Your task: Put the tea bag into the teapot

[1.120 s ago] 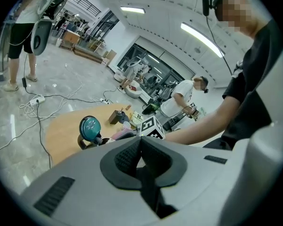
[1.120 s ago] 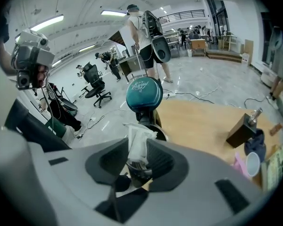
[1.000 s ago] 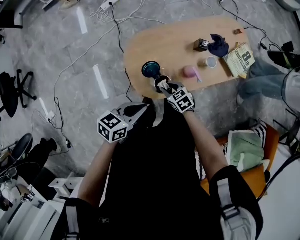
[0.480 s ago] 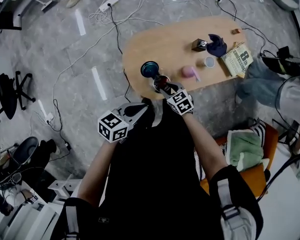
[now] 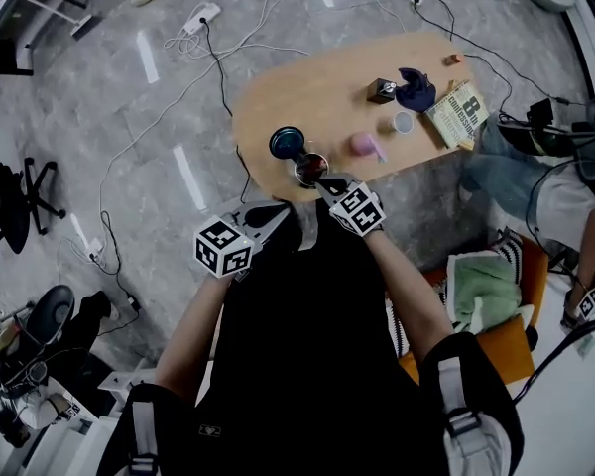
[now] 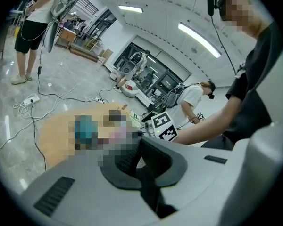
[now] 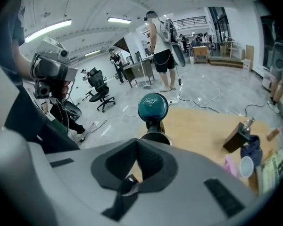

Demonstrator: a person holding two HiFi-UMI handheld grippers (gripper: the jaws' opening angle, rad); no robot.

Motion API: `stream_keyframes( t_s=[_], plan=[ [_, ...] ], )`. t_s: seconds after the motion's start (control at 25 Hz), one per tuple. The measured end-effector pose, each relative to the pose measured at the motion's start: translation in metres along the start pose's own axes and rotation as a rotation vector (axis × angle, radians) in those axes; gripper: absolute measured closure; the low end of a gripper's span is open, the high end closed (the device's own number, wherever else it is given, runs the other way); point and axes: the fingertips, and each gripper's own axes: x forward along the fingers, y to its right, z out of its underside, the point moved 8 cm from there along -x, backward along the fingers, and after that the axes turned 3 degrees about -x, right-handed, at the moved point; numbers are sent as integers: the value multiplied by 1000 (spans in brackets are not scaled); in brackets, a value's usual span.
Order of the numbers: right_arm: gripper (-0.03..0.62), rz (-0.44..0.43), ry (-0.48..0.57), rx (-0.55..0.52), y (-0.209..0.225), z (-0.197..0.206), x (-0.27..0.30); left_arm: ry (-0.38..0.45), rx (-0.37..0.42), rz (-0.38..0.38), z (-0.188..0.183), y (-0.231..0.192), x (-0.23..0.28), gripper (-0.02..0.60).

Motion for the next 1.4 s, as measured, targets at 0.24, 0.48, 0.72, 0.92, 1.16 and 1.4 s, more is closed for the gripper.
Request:
stream_keyframes(
  t_s=[0.24,0.48,0.72,0.92,1.16,1.4],
  plan=[
    [586,39,5,19,-5,-7,-21,-12,34,17,-3,1,9,569],
    [586,14,24,-11,-21,-27,-46,-14,54,57,-10,2,19,569],
    [586,25,63,-50,-42,-44,-75,-18,68,85,-7,1,21,569],
    [586,41,118,-23,-51,-48,-97,-30,83,96,-5,-1,18,569],
    [588,57,153,-38,-58,-51,-110,-46,104,116,-5,2,18,569],
    [588,54,180,-51,-73,-51,-107,-71,131,138,0,5,16,569]
  ],
)
